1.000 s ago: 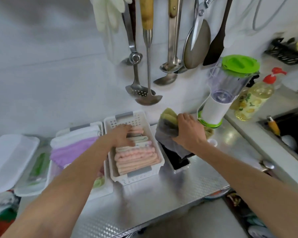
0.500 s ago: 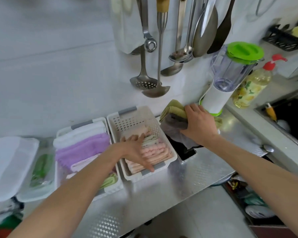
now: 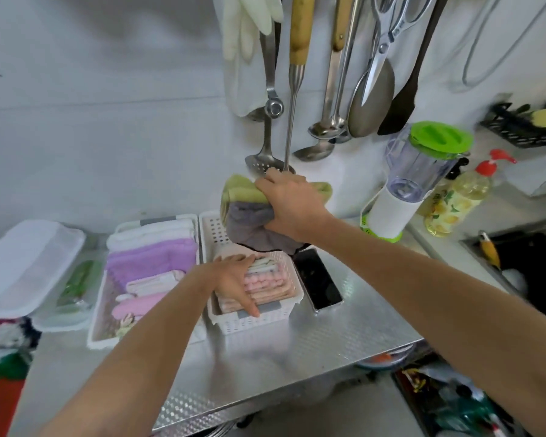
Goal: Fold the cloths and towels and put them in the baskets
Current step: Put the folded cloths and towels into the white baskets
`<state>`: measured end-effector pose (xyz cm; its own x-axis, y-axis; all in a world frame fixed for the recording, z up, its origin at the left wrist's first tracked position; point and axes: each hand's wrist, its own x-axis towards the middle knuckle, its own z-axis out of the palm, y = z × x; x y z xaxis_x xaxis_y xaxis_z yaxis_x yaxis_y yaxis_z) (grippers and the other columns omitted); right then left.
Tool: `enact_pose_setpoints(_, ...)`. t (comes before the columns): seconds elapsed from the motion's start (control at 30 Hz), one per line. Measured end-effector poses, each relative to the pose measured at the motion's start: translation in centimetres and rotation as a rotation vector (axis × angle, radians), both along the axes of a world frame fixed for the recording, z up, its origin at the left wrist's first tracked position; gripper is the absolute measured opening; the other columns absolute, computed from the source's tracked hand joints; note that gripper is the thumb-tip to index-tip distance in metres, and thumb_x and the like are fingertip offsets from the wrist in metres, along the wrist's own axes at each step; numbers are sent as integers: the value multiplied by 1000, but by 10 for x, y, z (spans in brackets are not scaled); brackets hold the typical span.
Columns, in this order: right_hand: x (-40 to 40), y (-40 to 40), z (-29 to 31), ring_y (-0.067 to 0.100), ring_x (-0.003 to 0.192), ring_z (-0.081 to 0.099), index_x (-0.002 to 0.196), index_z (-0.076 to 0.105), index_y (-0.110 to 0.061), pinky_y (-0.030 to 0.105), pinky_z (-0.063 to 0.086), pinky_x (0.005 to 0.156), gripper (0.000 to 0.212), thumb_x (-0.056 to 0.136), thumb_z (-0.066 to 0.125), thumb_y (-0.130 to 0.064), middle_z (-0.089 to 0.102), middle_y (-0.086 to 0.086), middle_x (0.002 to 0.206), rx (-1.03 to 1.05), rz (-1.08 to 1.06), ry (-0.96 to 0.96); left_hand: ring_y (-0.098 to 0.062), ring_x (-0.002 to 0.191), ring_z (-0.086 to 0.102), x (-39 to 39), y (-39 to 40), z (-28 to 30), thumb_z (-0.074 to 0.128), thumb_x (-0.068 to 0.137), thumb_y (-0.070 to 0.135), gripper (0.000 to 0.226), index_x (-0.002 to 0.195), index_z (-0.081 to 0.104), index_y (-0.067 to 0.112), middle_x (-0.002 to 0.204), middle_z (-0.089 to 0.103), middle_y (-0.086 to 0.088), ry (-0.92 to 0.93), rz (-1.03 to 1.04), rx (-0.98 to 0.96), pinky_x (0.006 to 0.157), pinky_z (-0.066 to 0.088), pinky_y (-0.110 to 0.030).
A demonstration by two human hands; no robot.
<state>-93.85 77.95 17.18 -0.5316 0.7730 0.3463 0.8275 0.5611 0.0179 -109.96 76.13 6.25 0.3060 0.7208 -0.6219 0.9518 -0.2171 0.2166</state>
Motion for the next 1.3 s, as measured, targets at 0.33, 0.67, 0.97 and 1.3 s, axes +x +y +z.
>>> enact_pose_setpoints(0.33, -53, 44, -29, 33, 67, 56, 91, 62, -6, 37, 41, 59, 28, 67, 72, -17, 57, 14, 84, 52, 179, -49, -25, 147, 2, -2, -6, -8, 75, 50, 75, 139, 151, -10, 31, 161, 0, 1, -11, 11, 26, 120, 6, -43)
enact_pose_setpoints(0.67, -49, 58, -59, 33, 81, 54, 105, 58, -7, 37, 39, 66, 41, 66, 69, -10, 56, 16, 103, -112, 280, -152, -22, 147, 9, -4, -10, 1, 78, 58, 66, 131, 152, -3, 25, 161, 4, 0, -64, 13, 16, 120, 12, -37)
enact_pose_setpoints(0.97, -63, 56, -66, 30, 95, 60, 116, 48, -21, 33, 41, 79, 37, 80, 58, -25, 61, 7, 105, -337, 164, -258, -18, 144, 23, -6, -10, -3, 80, 55, 66, 127, 152, 9, 25, 159, 17, 4, -113, 54, -12, 115, 25, -30)
enact_pose_setpoints(1.3, -41, 42, -71, 17, 89, 52, 119, 36, -26, 30, 40, 72, 73, 62, 80, -39, 50, -10, 94, -690, 123, -107, -15, 141, 29, -5, -11, -6, 79, 52, 69, 126, 151, 16, 24, 156, 25, 9, -133, 77, -40, 116, 27, -32)
